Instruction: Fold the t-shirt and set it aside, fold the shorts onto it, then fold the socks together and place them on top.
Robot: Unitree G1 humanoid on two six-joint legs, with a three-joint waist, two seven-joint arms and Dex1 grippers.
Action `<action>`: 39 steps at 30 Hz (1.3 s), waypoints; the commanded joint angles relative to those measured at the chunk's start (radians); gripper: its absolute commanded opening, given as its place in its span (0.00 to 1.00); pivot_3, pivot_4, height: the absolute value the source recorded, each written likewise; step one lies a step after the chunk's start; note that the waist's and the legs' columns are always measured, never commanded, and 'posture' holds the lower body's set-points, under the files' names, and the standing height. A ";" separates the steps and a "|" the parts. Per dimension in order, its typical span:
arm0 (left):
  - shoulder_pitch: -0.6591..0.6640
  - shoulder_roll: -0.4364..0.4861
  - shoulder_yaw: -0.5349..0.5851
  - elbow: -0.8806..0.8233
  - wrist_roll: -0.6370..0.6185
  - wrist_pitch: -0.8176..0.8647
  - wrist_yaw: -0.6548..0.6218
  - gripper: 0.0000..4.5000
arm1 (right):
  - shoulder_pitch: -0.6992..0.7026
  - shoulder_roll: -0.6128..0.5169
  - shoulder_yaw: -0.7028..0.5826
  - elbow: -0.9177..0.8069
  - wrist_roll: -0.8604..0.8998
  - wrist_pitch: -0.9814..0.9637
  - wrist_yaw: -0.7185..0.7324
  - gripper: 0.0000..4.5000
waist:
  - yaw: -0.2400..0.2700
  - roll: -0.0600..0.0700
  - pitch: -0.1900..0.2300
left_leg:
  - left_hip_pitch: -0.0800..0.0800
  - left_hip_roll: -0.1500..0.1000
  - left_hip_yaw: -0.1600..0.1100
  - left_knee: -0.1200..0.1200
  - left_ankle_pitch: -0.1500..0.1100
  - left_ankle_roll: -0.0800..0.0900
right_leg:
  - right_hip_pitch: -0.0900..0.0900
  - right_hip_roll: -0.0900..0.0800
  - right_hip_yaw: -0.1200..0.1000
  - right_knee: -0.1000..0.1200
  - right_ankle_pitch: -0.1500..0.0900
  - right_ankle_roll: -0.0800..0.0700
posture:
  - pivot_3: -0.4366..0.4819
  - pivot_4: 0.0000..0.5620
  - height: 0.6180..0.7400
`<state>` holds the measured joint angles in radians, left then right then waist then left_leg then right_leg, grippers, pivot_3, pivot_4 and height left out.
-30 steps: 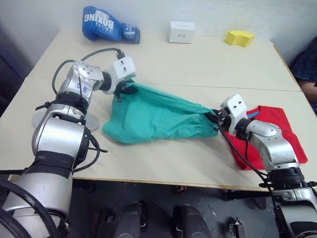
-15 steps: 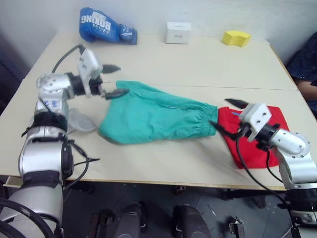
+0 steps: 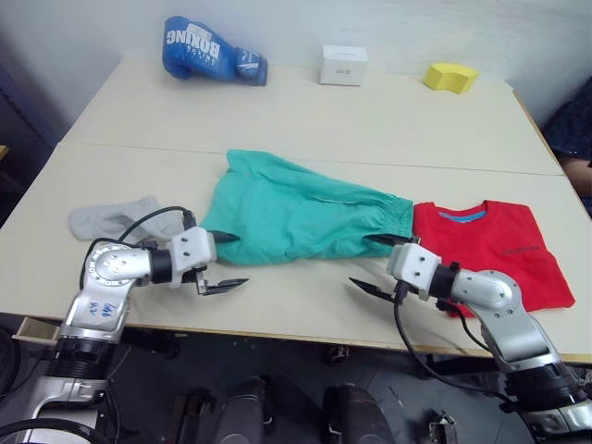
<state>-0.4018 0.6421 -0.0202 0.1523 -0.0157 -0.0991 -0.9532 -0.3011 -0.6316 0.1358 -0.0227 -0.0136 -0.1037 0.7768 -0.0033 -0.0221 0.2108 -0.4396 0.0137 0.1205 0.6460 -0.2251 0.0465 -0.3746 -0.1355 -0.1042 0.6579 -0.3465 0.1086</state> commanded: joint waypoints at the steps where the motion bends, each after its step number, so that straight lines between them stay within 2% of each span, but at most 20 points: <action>1: -0.059 -0.010 -0.023 0.072 0.055 -0.066 0.067 1.00 | -0.045 0.025 0.027 0.068 -0.094 -0.044 -0.073 1.00 | -0.001 0.000 0.000 | 0.000 0.000 0.000 0.000 0.000 0.000 | -0.001 0.000 -0.001 0.000 0.000 0.000 | 0.48 0.27 1.00; 4: -0.134 -0.012 -0.065 0.198 0.107 -0.124 0.092 1.00 | -0.085 0.042 0.050 0.139 -0.146 -0.074 -0.112 0.87 | -0.002 0.000 0.000 | 0.001 0.001 0.002 -0.001 0.000 -0.001 | 0.000 0.002 -0.003 0.000 0.000 0.000 | 0.48 0.27 1.00; 5: -0.154 -0.013 -0.074 0.235 0.117 -0.141 0.099 1.00 | -0.093 0.047 0.054 0.153 -0.153 -0.077 -0.118 0.79 | -0.002 0.000 0.000 | 0.001 0.001 0.002 0.000 0.000 0.000 | 0.000 0.003 -0.003 0.001 0.000 0.000 | 0.48 0.27 1.00; 6: -0.178 -0.013 -0.088 0.280 0.132 -0.163 0.106 0.96 | -0.104 0.050 0.057 0.172 -0.169 -0.094 -0.135 0.72 | -0.002 0.000 0.000 | 0.001 0.001 0.002 0.000 0.001 0.000 | 0.000 0.003 -0.003 0.001 0.000 0.000 | 0.48 0.27 1.00; 8: -0.217 -0.012 -0.113 0.355 0.157 -0.204 0.115 0.86 | -0.121 0.057 0.057 0.199 -0.183 -0.111 -0.154 0.55 | -0.003 0.000 0.000 | 0.002 0.001 0.003 0.000 0.001 0.000 | 0.000 0.003 -0.002 0.001 0.000 0.000 | 0.48 0.27 1.00; 11: -0.273 -0.017 -0.145 0.460 0.167 -0.254 0.101 0.66 | -0.139 0.057 0.052 0.231 -0.195 -0.124 -0.171 0.32 | -0.001 0.000 -0.001 | 0.002 0.001 0.003 0.001 0.001 0.000 | 0.000 0.002 -0.002 0.002 0.000 0.000 | 0.48 0.27 1.00; 15: -0.296 -0.029 -0.178 0.513 0.138 -0.250 0.011 0.38 | -0.144 0.042 0.050 0.267 -0.192 -0.171 -0.160 0.01 | -0.001 0.001 -0.001 | 0.002 0.001 0.003 0.001 0.001 0.000 | 0.000 0.003 -0.002 0.002 0.000 0.000 | 0.48 0.27 1.00; 20: -0.163 0.020 -0.164 0.311 0.044 -0.178 -0.116 0.02 | -0.144 0.004 0.057 0.300 -0.150 -0.282 -0.071 0.00 | -0.010 0.002 -0.002 | 0.002 0.001 0.003 0.000 0.001 0.001 | 0.001 0.003 -0.002 0.001 0.000 0.000 | 0.48 0.27 1.00; 21: -0.116 0.040 -0.151 0.237 0.017 -0.154 -0.130 0.00 | -0.149 -0.003 0.056 0.311 -0.137 -0.309 -0.049 0.00 | -0.013 0.003 -0.002 | 0.002 0.001 0.003 0.000 0.001 0.001 | 0.001 0.002 -0.002 0.002 0.000 0.000 | 0.48 0.27 1.00; 25: 0.052 0.103 -0.074 -0.026 -0.070 -0.049 -0.119 0.00 | -0.171 -0.025 0.034 0.358 -0.099 -0.422 -0.018 0.00 | -0.032 0.003 -0.003 | 0.002 0.002 0.003 -0.001 0.001 0.001 | 0.002 0.002 -0.001 0.001 0.000 0.000 | 0.48 0.27 1.00; 28: 0.234 0.145 0.022 -0.266 -0.161 0.038 -0.091 0.00 | -0.161 -0.054 0.029 0.375 -0.042 -0.502 0.047 0.00 | -0.034 0.004 -0.002 | 0.002 0.003 0.003 -0.001 0.001 0.000 | 0.001 0.002 0.000 0.001 0.000 0.000 | 0.48 0.27 1.00; 31: 0.400 0.162 0.095 -0.427 -0.186 0.099 -0.044 0.00 | -0.123 -0.079 0.030 0.362 0.008 -0.537 0.105 0.00 | -0.034 0.004 -0.002 | 0.002 0.003 0.001 -0.002 0.001 0.000 | 0.003 0.001 0.003 -0.003 0.000 -0.001 | 0.48 0.27 1.00; 35: 0.518 0.149 0.145 -0.507 -0.183 0.123 0.016 0.00 | -0.042 -0.086 0.018 0.303 0.034 -0.500 0.117 0.00 | -0.020 0.004 -0.002 | 0.003 0.002 -0.002 -0.001 0.000 -0.001 | 0.005 0.000 0.002 -0.004 -0.001 -0.001 | 0.48 0.27 1.00; 39: 0.579 0.131 0.144 -0.527 -0.163 0.106 0.059 0.00 | 0.058 -0.069 0.006 0.214 0.021 -0.434 0.070 0.00 | -0.021 0.004 -0.002 | 0.004 0.002 -0.003 -0.001 -0.004 -0.006 | 0.006 0.000 0.002 -0.005 -0.001 -0.001 | 0.48 0.27 1.00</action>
<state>0.1579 0.7680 0.0837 -0.3525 -0.1877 0.0093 -0.9134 -0.2594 -0.6806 0.1999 0.2177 -0.0040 -0.5787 0.8759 -0.0245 -0.0181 0.2084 -0.4363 0.0158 0.1175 0.6442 -0.2295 0.0402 -0.3687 -0.1358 -0.1026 0.6530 -0.3471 0.1075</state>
